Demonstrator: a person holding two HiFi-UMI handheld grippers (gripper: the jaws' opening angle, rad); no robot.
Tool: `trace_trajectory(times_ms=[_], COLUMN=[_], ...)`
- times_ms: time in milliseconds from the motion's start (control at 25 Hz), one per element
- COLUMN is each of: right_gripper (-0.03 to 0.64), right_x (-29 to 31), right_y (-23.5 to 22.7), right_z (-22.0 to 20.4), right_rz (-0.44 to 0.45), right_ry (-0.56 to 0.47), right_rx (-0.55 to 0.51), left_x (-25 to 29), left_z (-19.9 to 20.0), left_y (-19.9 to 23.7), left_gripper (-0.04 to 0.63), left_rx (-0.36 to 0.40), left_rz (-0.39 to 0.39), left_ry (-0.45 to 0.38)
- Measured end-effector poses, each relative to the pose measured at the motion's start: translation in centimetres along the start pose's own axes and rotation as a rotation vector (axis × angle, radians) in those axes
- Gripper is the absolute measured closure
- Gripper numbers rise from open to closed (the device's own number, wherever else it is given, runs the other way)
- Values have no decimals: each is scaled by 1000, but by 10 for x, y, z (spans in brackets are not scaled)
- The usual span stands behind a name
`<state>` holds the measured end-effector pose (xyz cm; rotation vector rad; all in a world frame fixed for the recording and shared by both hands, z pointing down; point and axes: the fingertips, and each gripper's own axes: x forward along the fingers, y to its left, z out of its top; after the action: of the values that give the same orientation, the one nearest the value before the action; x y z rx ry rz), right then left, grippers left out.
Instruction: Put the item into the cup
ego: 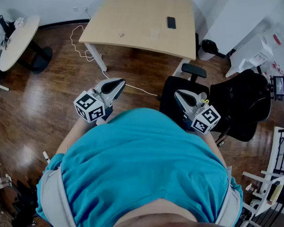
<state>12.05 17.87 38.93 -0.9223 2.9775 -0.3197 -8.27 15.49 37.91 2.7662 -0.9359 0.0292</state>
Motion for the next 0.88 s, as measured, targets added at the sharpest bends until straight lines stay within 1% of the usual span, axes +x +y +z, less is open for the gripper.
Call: trace_trajectory(times_ms=[80, 160, 280, 360, 600, 760, 880], right_gripper=[615, 615, 615, 615, 615, 615, 615], right_x=[-7, -12, -13, -8, 31, 82, 123], right_y=[-4, -8, -12, -14, -24, -35, -39], right_z=[0, -1, -2, -4, -1, 13, 21], right_rz=[5, 9, 15, 17, -4, -31, -40], right_ry=[-3, -4, 4, 11, 28, 33, 42], right_rx=[6, 5, 0, 2, -1, -21, -29], left_x=[6, 11, 14, 13, 17, 22, 24], left_z=[0, -1, -1, 0, 4, 10, 14], left_y=[-4, -6, 1, 11, 51, 98, 137], left_gripper=[591, 591, 591, 591, 591, 591, 591], left_rx=[7, 32, 115, 150, 161, 156, 150], left_rz=[6, 18, 63, 91, 88, 69, 40], left_ry=[5, 17, 61, 84, 94, 77, 85])
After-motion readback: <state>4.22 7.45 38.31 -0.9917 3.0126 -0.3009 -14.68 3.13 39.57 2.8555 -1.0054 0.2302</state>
